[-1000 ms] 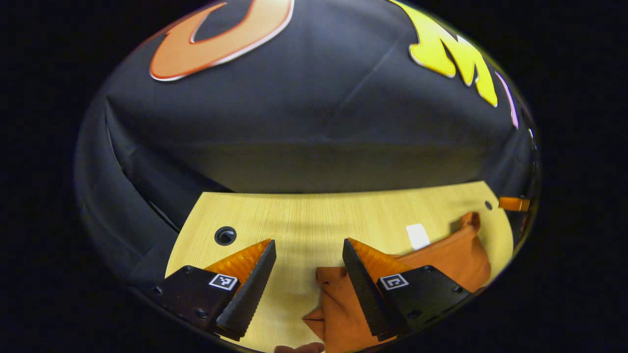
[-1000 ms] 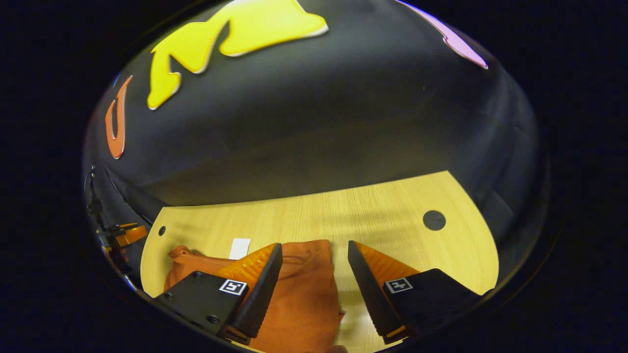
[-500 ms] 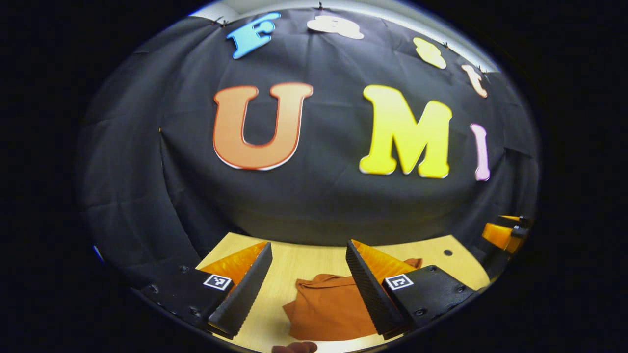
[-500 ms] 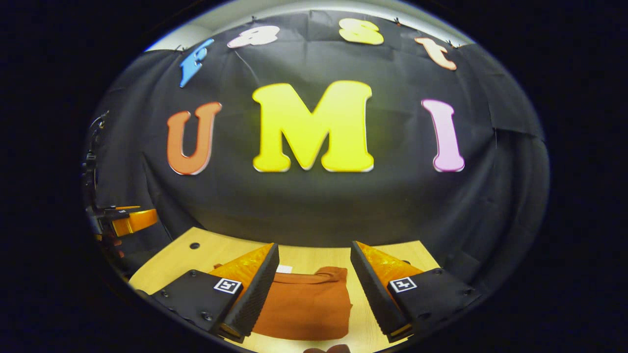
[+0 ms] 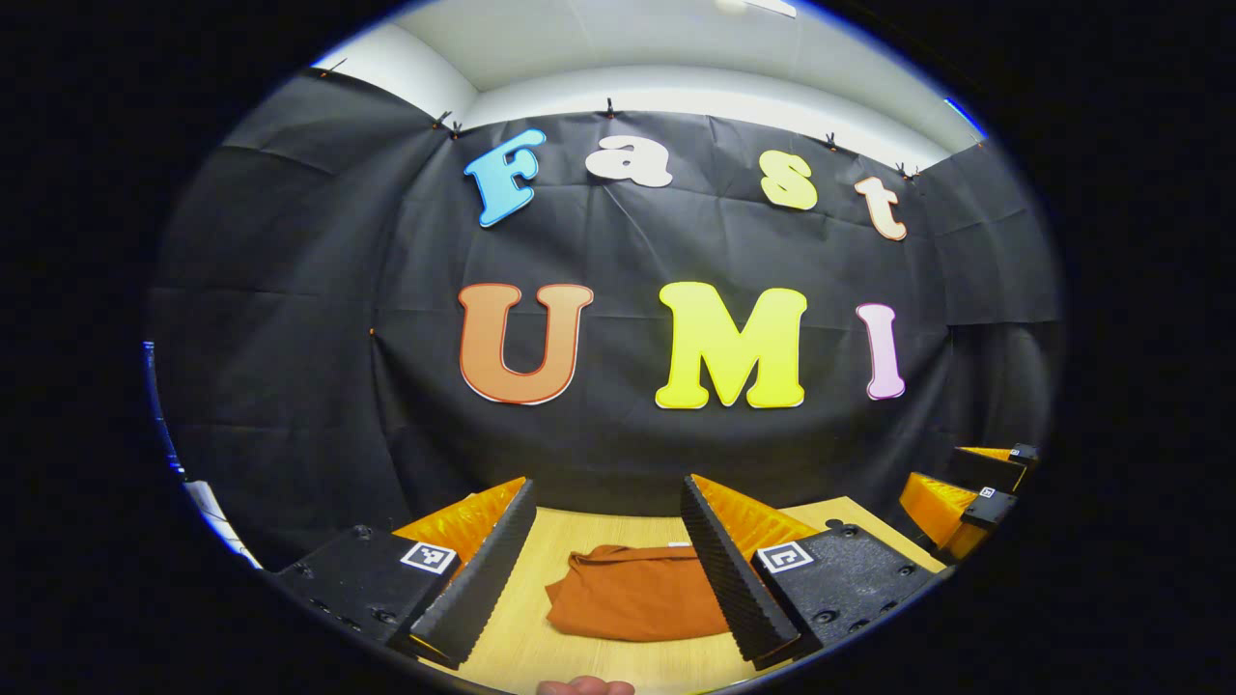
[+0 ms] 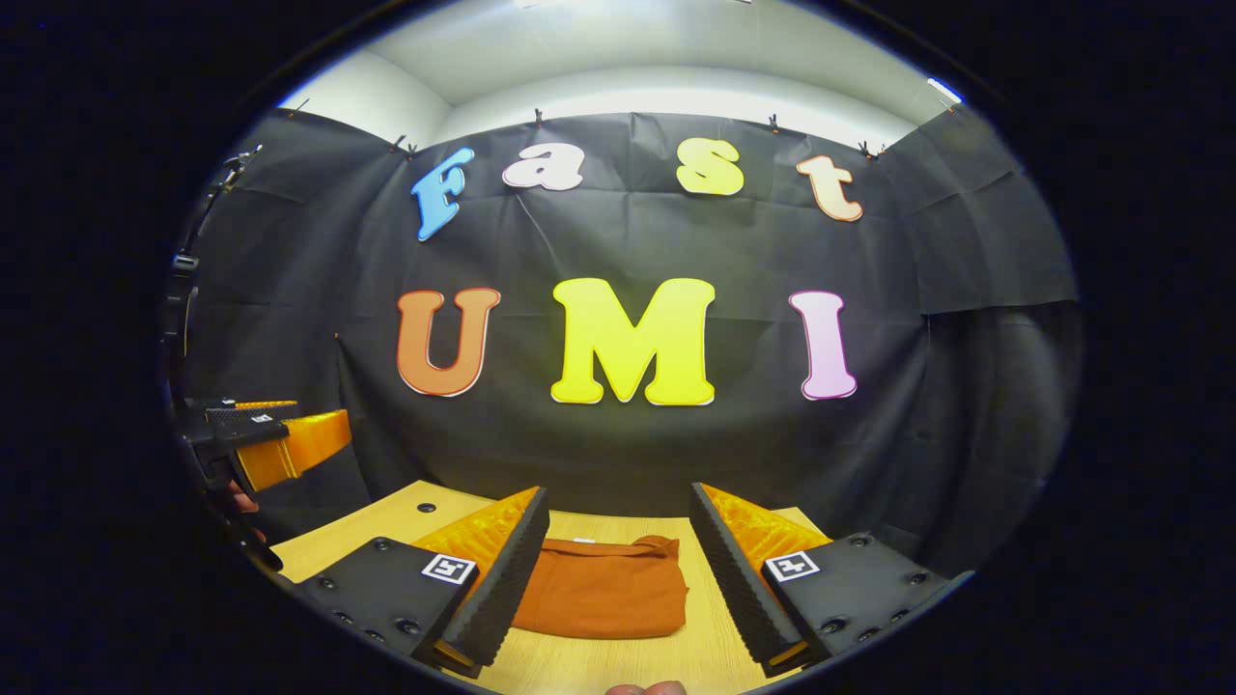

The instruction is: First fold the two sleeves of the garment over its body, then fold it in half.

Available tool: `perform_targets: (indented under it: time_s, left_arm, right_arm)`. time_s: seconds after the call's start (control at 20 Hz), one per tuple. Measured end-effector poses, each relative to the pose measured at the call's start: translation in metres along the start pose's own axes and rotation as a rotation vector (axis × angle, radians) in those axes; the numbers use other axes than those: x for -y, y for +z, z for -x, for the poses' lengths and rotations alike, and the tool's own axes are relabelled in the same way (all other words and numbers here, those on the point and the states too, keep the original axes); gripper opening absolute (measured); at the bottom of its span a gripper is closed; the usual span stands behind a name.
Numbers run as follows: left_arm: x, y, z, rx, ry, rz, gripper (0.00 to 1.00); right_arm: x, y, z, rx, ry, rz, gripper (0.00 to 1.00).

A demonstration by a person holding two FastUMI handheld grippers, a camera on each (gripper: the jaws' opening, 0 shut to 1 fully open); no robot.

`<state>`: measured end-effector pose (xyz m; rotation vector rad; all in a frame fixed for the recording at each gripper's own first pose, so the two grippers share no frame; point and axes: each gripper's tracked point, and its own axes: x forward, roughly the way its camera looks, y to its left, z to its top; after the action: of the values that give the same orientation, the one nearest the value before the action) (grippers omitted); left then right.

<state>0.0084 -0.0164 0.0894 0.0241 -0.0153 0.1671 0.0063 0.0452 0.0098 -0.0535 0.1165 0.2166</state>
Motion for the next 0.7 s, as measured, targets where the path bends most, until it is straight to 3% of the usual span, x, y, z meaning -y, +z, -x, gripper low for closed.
perform_targets:
  time_s: [0.05,0.2,0.35,0.5,0.7]
  left_arm:
    - [0.008,-0.003,0.02,-0.002,-0.006,0.005,0.94]
    - [0.022,-0.001,0.074,0.025,-0.006,-0.011,1.0]
    - [0.034,0.002,0.114,0.052,-0.004,-0.019,0.97]
    - [0.047,-0.003,0.134,0.052,-0.037,-0.017,1.0]
    - [0.056,-0.005,0.15,0.045,-0.076,-0.01,0.97]
  right_arm:
    - [0.0,0.0,0.018,-0.001,0.005,0.008,0.93]
    - [0.0,0.006,0.06,0.035,0.016,-0.003,0.94]
    - [0.0,-0.003,0.094,0.032,0.017,-0.017,0.94]
    - [0.003,-0.007,0.117,0.029,0.001,-0.021,0.93]
    - [0.002,-0.006,0.131,0.043,-0.028,-0.024,0.95]
